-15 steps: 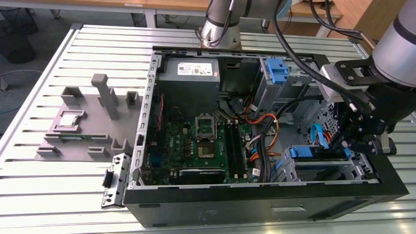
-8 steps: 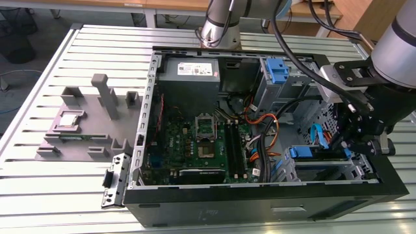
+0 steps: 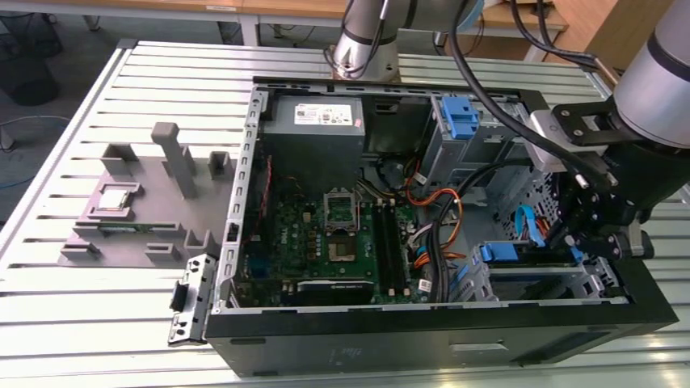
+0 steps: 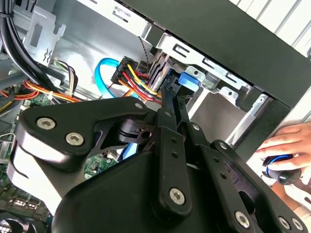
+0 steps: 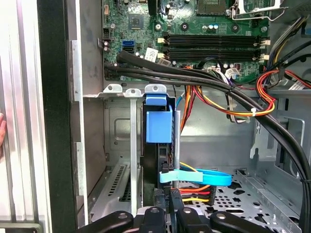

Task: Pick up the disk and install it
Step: 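Insert the second disk wire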

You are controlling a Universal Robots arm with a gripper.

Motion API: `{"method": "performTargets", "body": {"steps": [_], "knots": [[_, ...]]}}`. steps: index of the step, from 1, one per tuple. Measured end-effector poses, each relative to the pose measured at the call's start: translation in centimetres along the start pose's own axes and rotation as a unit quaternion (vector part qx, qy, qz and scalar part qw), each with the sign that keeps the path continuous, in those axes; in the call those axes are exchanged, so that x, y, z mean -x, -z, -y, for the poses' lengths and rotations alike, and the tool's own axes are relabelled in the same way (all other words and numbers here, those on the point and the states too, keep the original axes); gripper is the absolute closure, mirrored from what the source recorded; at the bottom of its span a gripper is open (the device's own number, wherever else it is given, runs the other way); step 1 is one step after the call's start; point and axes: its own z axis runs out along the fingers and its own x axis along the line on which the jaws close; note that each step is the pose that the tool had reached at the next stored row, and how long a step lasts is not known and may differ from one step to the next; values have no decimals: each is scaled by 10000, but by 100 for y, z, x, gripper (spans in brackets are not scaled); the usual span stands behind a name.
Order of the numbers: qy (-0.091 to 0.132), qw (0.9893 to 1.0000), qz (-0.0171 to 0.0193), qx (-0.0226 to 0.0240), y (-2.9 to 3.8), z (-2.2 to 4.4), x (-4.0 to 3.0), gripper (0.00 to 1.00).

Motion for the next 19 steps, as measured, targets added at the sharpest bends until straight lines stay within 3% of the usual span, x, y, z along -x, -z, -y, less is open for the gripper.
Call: {"method": "performTargets", "body": {"steps": [19], "knots": [[-2, 10000, -12, 0, 21, 2, 0, 84]]}}
